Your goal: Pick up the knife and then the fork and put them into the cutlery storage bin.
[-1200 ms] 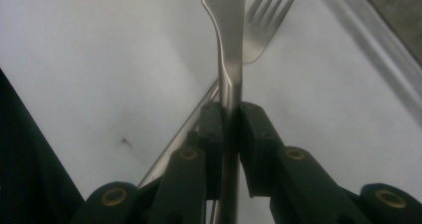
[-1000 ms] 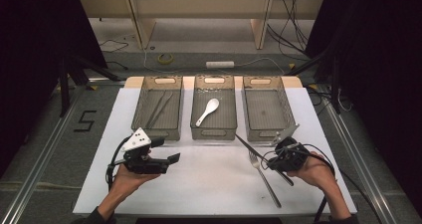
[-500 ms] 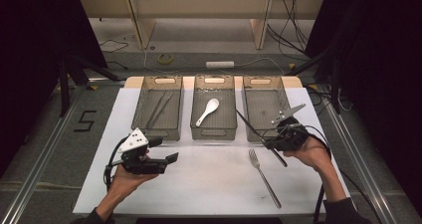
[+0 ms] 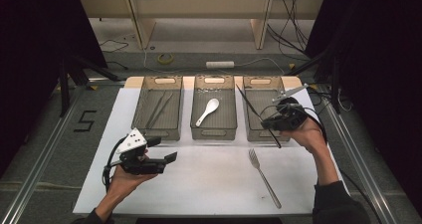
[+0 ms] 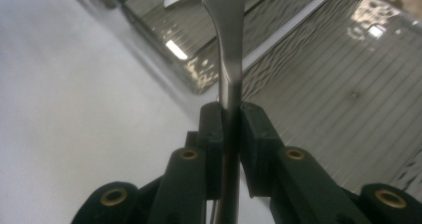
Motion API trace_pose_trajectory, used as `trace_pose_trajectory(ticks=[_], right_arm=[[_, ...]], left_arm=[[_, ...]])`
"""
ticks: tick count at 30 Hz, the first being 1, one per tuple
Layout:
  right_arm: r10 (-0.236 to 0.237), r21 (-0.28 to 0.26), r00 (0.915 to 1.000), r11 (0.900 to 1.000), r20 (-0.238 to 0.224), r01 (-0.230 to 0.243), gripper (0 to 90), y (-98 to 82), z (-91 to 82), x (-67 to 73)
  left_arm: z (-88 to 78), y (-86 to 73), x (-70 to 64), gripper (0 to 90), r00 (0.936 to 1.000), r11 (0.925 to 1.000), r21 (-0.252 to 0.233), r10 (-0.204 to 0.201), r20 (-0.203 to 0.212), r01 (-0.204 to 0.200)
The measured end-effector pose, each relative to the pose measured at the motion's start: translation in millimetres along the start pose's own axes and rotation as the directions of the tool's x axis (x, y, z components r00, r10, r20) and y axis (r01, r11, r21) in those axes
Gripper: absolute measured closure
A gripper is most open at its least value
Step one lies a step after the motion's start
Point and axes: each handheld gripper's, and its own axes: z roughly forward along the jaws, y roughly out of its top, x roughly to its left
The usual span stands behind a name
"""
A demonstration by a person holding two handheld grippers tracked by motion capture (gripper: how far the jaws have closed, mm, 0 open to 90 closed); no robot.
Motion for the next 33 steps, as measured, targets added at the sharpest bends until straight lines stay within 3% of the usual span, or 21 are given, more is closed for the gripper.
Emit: trace_pose_trajectory(ticks=[14, 33], right_arm=[[0.056, -0.053, 0.9973, 0.997, 0.047, -0.054, 81.3, 28.0, -0.8, -24.6], [0.142, -0.089, 0.9846, 0.987, 0.102, -0.133, 81.3, 40.5, 16.6, -44.7]], left_arm=[[0.9, 0.0, -1.4, 18.1, 1.0000, 0.9999, -0.009, -0.006, 0.002, 0.006], [1.9, 0.5, -2.5, 18.1, 1.0000, 0.9999, -0.015, -0.003, 0.001, 0.003]])
